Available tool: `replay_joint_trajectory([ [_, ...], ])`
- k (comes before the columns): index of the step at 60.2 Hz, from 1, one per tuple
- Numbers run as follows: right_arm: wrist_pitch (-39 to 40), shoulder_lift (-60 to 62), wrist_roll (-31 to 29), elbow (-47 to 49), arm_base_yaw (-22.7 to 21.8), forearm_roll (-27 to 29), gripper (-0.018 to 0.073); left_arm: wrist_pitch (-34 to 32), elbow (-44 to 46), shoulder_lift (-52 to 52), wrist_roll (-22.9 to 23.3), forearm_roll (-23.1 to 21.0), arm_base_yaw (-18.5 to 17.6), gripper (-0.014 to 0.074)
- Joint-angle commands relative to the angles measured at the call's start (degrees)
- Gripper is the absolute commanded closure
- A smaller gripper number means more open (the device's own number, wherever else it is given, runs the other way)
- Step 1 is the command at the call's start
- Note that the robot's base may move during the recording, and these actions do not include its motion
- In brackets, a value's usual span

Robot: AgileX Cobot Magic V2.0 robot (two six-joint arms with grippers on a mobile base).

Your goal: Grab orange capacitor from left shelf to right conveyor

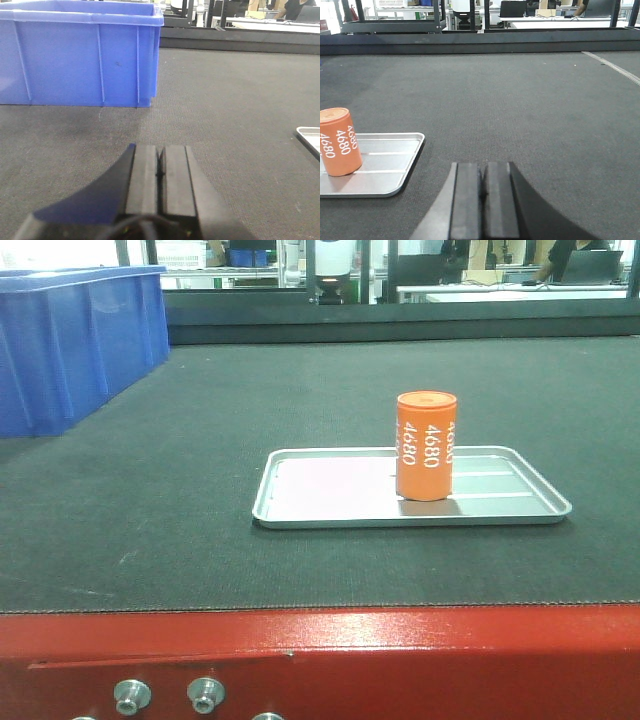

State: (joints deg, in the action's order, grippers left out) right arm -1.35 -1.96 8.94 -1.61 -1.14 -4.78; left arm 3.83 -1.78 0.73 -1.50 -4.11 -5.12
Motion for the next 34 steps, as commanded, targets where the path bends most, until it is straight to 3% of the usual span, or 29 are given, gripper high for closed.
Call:
replay_joint_trajectory([
  [1, 4.76, -0.46, -0.6, 0.25, -0.32, 0.08, 0.0504, -5.19, 0.22, 0.68, 0.1, -0.13, 0.05, 0.0723],
  [34, 4.76, -0.46, -0.6, 0.25, -0.32, 0.08, 0.0504, -5.19, 0.22, 0.68, 0.1, -0.13, 0.05, 0.0723],
])
